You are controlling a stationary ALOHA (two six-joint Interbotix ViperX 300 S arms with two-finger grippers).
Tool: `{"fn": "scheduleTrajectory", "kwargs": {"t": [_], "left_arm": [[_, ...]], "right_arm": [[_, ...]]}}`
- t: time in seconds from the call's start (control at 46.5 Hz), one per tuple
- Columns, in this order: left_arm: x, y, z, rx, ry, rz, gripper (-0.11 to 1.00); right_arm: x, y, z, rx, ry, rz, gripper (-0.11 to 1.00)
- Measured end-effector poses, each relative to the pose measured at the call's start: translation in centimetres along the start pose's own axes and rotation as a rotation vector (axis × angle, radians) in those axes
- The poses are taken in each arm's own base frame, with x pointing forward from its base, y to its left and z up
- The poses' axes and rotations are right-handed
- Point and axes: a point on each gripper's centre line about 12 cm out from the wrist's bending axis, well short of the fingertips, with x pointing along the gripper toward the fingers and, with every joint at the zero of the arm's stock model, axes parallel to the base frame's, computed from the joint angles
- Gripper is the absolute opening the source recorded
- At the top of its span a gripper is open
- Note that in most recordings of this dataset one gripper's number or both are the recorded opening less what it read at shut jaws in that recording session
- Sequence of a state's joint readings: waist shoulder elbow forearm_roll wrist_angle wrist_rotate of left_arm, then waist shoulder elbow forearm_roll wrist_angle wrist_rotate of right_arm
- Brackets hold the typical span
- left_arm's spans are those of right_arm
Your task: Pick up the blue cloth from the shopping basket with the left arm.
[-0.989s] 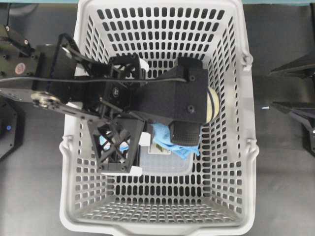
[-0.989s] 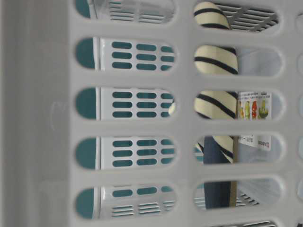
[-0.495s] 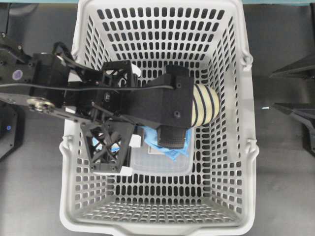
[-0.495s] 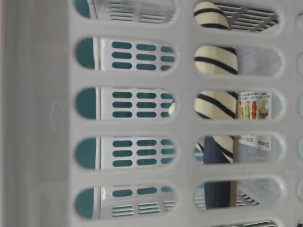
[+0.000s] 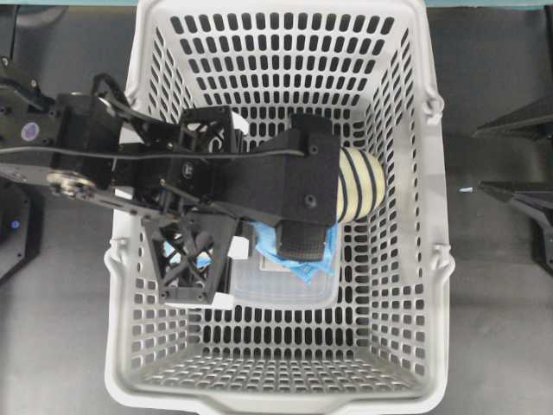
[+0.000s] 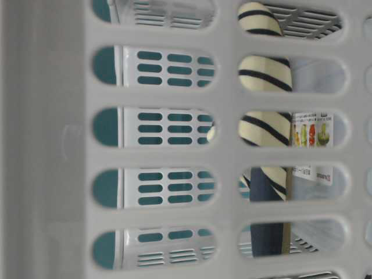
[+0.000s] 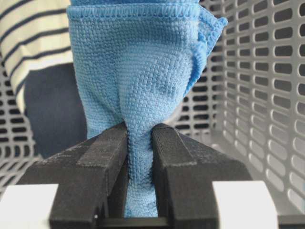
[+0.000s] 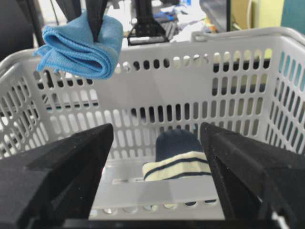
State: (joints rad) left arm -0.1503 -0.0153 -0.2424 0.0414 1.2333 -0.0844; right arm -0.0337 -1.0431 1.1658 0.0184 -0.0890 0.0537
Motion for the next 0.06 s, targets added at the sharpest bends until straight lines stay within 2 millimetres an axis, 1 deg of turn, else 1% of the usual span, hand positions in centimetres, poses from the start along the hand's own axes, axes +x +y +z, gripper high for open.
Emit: {"fn": "scheduleTrajectory", "kwargs": {"t": [0.065], "left_arm": [[0.0, 0.13, -0.01, -0.003, 0.002, 0.002, 0.11]], "right_arm": [[-0.03, 0.0, 0.03, 0.0, -0.002, 0.0, 0.72]]}}
